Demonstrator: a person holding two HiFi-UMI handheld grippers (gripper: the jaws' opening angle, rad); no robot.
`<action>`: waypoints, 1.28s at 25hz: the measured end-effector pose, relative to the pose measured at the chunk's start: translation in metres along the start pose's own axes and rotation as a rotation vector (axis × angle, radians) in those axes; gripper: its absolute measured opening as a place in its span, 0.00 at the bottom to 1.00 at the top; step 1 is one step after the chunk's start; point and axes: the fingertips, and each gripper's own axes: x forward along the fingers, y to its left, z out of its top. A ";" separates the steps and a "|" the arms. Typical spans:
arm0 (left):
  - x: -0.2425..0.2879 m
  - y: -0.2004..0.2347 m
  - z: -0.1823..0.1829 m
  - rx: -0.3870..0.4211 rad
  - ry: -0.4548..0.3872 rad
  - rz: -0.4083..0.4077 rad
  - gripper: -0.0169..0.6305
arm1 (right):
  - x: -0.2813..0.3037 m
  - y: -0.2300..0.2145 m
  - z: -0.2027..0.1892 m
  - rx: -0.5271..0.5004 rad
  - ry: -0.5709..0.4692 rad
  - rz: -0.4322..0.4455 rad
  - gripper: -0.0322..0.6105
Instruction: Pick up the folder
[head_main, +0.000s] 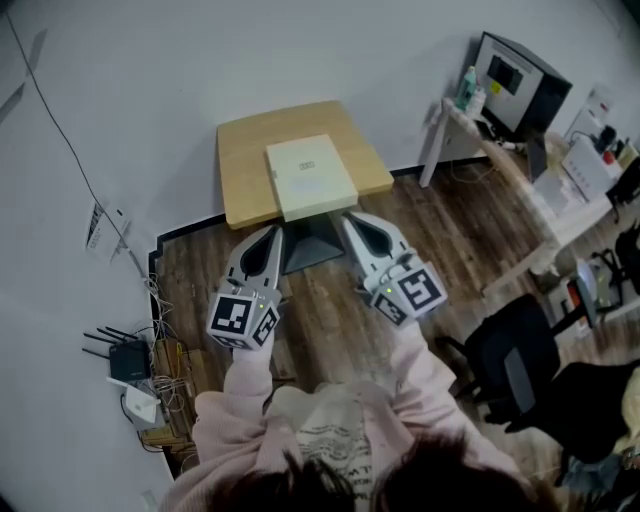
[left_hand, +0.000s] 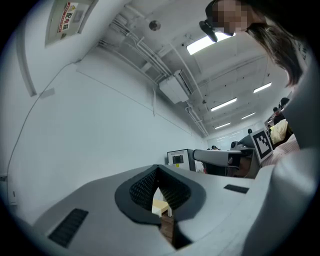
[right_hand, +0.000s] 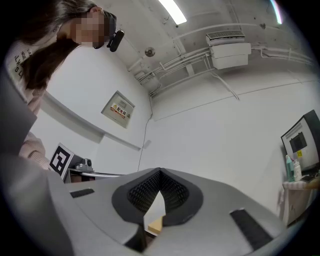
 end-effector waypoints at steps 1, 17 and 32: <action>0.000 0.000 0.000 0.000 0.001 0.002 0.02 | 0.000 0.000 -0.001 0.002 0.001 0.000 0.06; 0.017 -0.021 -0.007 -0.013 0.005 -0.002 0.02 | -0.011 -0.018 -0.012 0.006 0.056 -0.009 0.06; 0.037 -0.033 -0.025 -0.008 0.059 0.042 0.02 | -0.019 -0.049 -0.032 0.043 0.112 0.042 0.06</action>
